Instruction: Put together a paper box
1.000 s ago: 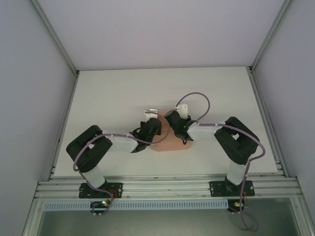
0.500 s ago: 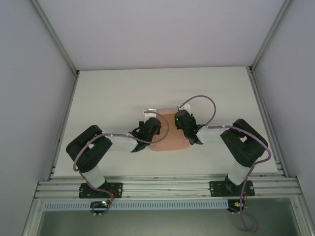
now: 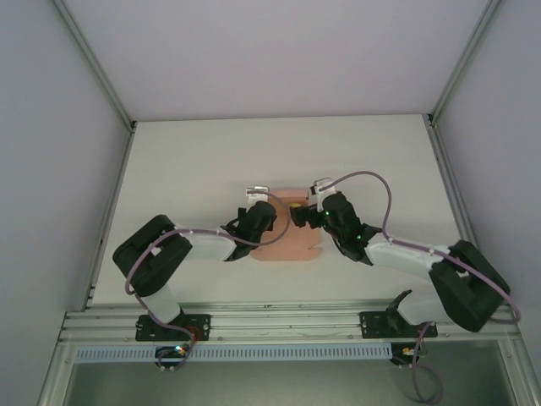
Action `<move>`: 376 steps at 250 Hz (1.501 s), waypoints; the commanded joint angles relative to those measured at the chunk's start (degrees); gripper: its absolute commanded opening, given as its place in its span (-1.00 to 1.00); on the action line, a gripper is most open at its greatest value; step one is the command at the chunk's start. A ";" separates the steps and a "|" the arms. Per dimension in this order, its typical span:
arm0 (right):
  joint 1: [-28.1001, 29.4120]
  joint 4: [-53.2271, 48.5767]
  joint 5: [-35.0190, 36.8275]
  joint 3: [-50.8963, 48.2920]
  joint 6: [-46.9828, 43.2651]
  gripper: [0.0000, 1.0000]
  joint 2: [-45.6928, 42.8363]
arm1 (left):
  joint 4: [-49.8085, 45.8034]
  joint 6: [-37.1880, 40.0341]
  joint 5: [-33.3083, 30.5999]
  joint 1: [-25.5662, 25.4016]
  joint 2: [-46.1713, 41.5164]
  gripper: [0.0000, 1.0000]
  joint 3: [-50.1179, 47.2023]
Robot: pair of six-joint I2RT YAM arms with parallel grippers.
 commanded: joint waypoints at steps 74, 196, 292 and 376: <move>-7.55 -21.96 12.49 -6.39 11.24 0.99 -30.99 | -37.10 32.69 32.34 11.60 -17.46 -1.00 14.98; -12.16 -37.23 4.11 -4.16 8.71 0.99 -36.89 | -82.42 71.17 35.06 10.25 -6.27 -1.00 42.15; -14.58 -35.44 1.39 -3.49 8.37 0.99 -32.99 | -83.47 76.55 24.31 6.03 17.12 -1.00 53.71; -16.85 -34.78 -0.89 -4.94 8.80 0.99 -33.16 | -78.16 75.71 16.02 3.46 27.67 -1.00 55.53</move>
